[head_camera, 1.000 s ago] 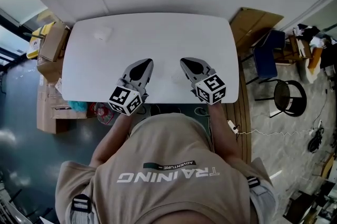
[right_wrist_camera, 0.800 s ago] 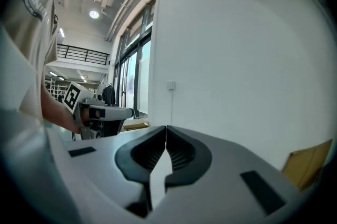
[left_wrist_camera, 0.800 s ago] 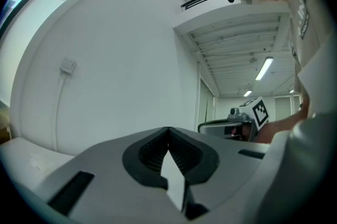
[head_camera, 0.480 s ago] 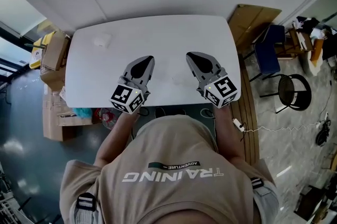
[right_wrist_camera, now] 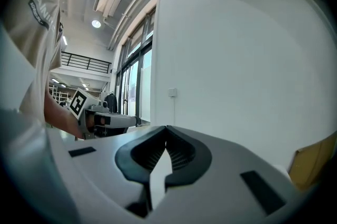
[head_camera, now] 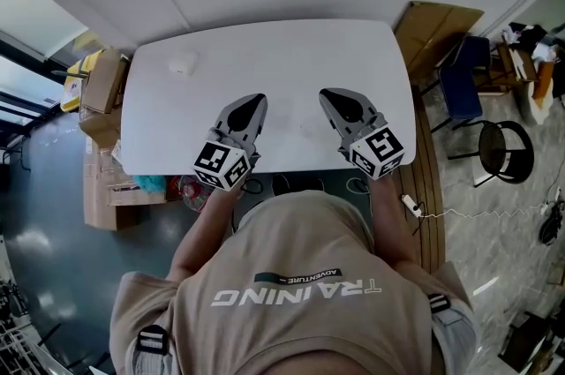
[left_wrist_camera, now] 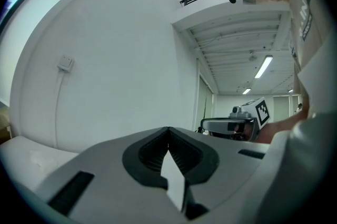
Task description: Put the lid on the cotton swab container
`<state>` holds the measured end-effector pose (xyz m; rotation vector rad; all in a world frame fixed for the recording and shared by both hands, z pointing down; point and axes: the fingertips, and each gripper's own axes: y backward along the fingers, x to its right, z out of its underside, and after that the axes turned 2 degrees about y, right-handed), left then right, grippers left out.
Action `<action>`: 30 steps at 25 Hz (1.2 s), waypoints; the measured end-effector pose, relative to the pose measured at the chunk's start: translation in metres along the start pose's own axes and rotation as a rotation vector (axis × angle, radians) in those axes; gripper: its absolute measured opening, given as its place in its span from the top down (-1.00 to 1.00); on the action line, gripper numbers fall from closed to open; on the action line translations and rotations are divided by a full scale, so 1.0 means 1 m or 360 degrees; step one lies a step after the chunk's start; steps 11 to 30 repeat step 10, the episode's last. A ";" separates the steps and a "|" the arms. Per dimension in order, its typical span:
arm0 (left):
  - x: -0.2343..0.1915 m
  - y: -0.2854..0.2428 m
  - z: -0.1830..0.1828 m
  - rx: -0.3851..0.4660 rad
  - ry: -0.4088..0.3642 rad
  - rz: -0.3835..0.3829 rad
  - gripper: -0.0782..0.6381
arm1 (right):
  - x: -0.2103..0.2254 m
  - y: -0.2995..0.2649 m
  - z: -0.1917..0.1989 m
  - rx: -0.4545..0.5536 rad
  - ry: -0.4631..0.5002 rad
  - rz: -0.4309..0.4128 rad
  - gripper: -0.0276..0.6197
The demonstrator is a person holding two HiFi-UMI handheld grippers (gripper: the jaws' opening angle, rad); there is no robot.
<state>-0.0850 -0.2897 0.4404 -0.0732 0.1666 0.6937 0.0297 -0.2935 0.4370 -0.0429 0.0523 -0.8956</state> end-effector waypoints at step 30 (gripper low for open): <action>-0.003 -0.004 0.002 -0.0007 -0.0020 0.0010 0.75 | -0.007 -0.005 0.004 -0.0034 0.0016 -0.0032 0.86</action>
